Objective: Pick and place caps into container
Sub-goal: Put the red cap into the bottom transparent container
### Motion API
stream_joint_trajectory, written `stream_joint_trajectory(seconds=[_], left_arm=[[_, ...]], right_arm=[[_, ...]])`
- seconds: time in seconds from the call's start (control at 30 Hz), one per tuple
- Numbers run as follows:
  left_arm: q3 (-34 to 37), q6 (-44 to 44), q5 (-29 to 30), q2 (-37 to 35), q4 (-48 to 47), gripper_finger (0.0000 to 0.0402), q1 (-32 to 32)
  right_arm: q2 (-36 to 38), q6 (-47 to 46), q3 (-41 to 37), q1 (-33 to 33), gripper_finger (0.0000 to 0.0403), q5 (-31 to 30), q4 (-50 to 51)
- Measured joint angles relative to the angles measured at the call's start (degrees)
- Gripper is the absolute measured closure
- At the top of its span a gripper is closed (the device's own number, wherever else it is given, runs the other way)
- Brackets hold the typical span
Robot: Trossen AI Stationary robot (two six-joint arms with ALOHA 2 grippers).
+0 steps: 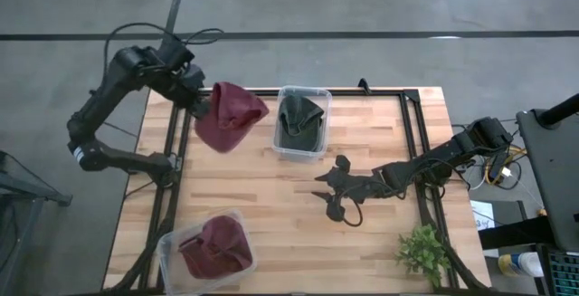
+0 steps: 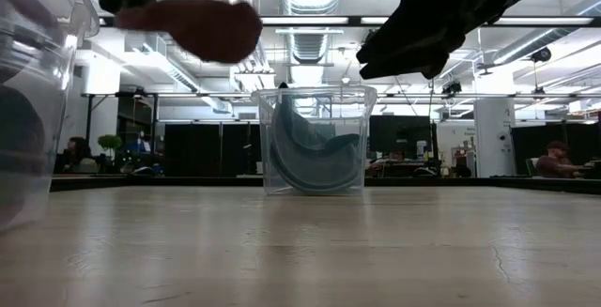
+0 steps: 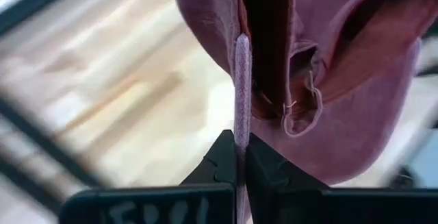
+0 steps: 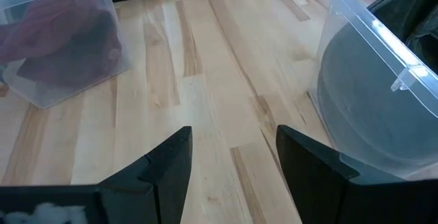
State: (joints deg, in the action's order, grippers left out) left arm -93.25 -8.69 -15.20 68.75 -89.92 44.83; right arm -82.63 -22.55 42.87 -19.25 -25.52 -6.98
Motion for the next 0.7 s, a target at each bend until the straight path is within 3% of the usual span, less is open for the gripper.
stream_joint_trajectory(seconds=[0.1, 0.27, 0.5, 0.7], left_arm=[[-0.13, -2.01, -6.25, -1.49, 1.0, 0.0395, -1.48], [1.1, -6.94, -7.4, -3.35, 0.09, 0.0395, -9.34], [2.54, -21.23, -7.33, -4.63, 0.35, 0.0395, -27.23], [4.26, -38.31, -1.7, -4.15, 0.66, 0.0395, -45.88]], right_arm=[[0.0, 0.0, -0.04, 0.0, 0.0195, -0.02, 0.0], [0.0, 0.0, -0.04, 0.0, 0.0195, -0.01, 0.0], [0.0, 0.0, -0.31, 0.0, 0.0195, -0.01, -0.09], [0.0, 0.02, -1.39, 0.0, 0.0195, -0.01, -1.43]])
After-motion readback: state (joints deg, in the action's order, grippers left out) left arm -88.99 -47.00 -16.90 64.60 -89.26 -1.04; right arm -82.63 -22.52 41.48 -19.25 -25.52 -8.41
